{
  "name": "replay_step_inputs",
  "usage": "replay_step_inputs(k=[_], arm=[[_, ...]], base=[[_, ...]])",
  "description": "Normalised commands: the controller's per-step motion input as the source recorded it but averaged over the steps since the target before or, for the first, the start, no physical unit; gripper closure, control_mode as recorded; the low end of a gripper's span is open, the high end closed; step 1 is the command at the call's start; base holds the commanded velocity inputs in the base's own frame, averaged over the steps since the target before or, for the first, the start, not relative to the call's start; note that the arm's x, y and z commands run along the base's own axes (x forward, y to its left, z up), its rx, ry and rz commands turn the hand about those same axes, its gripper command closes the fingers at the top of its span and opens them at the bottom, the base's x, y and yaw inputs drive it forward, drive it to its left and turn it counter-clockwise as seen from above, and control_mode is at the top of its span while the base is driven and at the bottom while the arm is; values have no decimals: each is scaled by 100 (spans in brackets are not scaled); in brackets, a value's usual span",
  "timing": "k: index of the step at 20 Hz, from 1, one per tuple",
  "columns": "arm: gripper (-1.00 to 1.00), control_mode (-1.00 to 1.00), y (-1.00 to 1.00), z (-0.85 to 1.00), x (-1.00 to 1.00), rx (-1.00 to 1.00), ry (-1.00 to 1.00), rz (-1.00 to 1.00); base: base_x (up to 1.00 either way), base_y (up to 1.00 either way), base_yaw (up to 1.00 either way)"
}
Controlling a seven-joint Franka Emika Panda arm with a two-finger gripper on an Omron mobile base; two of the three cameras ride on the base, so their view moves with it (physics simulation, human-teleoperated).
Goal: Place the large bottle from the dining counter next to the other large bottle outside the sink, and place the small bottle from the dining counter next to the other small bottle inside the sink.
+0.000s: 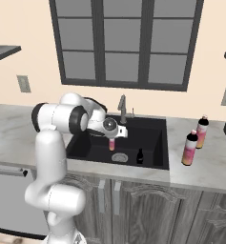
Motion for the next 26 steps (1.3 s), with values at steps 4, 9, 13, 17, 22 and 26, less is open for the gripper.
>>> replay_step_inputs(k=[4, 9, 13, 17, 22, 26], arm=[[100, -100, 0, -27, 18, 0, 0, 0], [100, -100, 0, -26, 14, 0, 0, 0], [100, -100, 0, -22, 14, 0, 0, 0], [100, -100, 0, -16, 13, 0, 0, 0], [100, -100, 0, -15, 21, 0, 0, 0], [-100, -100, 0, -14, 24, 0, 0, 0]], base=[[0, 0, 0], [0, 0, 0], [0, 0, 0], [0, 0, 0], [0, 0, 0], [0, 0, 0]])
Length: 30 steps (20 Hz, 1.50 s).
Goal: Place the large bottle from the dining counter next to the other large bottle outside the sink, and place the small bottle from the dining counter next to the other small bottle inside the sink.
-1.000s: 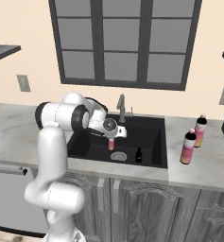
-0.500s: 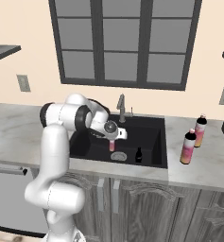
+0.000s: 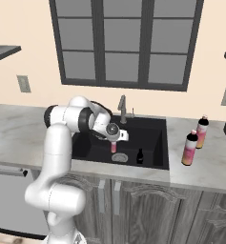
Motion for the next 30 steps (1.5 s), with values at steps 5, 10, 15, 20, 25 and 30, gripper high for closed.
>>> replay_step_inputs(k=[5, 10, 15, 20, 25, 30], arm=[[-100, -100, -4, -11, 8, 0, 0, 0], [-100, -100, -15, -2, 4, 0, 0, 0], [-100, -100, -12, 12, 12, 0, -3, 0], [-100, -100, 0, 27, 5, 0, -5, 0], [-100, -100, 7, 2, 1, 0, -2, 0], [-100, -100, 27, 0, 0, 0, -2, 0]], base=[[0, 0, 0], [0, 0, 0], [0, 0, 0], [0, 0, 0], [0, 0, 0], [0, 0, 0]])
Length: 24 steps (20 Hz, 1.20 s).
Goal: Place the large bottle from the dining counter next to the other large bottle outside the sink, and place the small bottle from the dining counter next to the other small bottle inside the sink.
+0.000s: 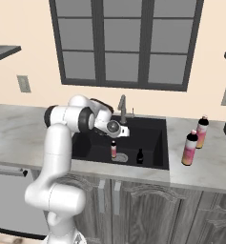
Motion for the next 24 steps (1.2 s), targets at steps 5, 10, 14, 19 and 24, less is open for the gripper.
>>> replay_step_inputs(k=[5, 10, 14, 19, 24], arm=[[-100, -100, 33, 0, 0, 0, -4, 0], [-100, -100, 31, 0, 0, 0, -5, 0], [-100, -100, 31, 0, -4, 0, -5, 0], [-100, -100, 30, 0, -11, 0, -7, 0], [-100, -100, 28, 0, -18, 0, -9, 0]], base=[[0, 0, 0], [0, 0, 0], [0, 0, 0], [0, 0, 0], [0, 0, 0]])
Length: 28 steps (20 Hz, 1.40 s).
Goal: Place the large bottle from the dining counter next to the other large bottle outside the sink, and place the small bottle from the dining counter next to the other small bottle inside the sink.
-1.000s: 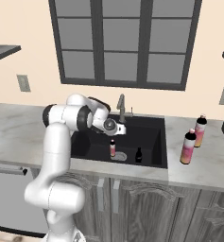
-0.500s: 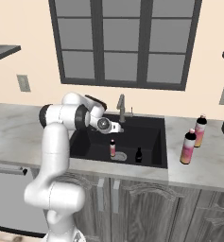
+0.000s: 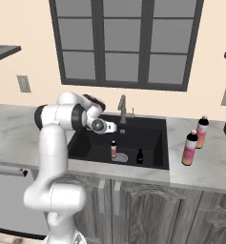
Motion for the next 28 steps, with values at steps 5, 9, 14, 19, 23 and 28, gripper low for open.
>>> replay_step_inputs(k=[5, 9, 14, 19, 23, 28], arm=[[-100, -100, 27, 3, -23, 0, -11, 0], [-100, -100, 24, 24, -30, -4, -15, 0], [-100, -100, 18, 36, -28, -5, -15, 0], [-100, -100, 24, 32, -20, -4, -13, 0], [-100, -100, 26, 35, -18, -5, -10, 0], [-100, -100, 21, 34, -11, -7, -5, 0]], base=[[0, 0, 0], [0, 0, 0], [0, 0, 0], [0, 0, 0], [0, 0, 0], [0, 0, 0]])
